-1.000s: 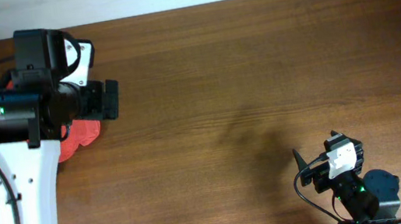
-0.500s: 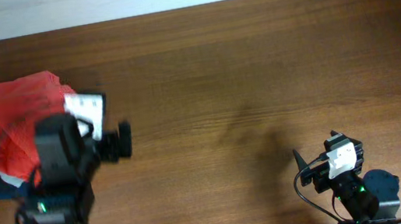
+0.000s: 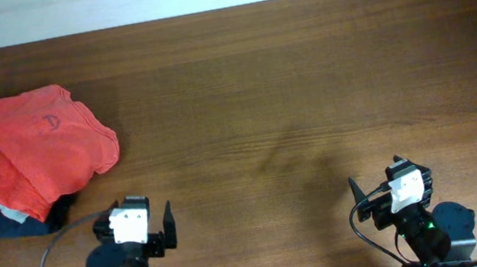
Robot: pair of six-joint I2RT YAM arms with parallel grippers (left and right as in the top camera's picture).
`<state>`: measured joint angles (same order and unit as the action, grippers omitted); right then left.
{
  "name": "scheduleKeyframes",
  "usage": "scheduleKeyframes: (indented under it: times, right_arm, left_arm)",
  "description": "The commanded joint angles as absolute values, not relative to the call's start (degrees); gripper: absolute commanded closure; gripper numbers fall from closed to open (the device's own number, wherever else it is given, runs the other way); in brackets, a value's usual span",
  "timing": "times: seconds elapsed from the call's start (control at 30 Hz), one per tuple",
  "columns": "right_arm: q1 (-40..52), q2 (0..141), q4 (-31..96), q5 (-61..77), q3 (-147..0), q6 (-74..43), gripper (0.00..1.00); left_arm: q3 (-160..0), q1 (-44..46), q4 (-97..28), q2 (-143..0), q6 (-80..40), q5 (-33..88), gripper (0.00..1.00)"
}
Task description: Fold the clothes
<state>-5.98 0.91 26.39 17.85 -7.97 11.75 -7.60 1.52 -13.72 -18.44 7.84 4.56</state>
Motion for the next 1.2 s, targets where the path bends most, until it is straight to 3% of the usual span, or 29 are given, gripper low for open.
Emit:
scheduleKeyframes:
  times: [0.0, 0.47, 1.17]
  right_arm:
    - [-6.46, 0.62, 26.35, 17.93, -7.53, 11.07, 0.01]
    - [-6.46, 0.64, 26.33, 17.93, -7.55, 11.07, 0.02]
    - [-6.46, 0.64, 26.33, 17.93, -7.55, 11.07, 0.01]
  left_arm:
    - [-3.9, 1.39, -12.27, -11.81, 7.14, 6.68, 0.01]
    - [-3.88, 1.39, -12.19, -0.01, 7.16, 4.75, 0.01]
    - [-3.62, 1.43, -11.55, -0.34, 7.14, 4.73, 0.01]
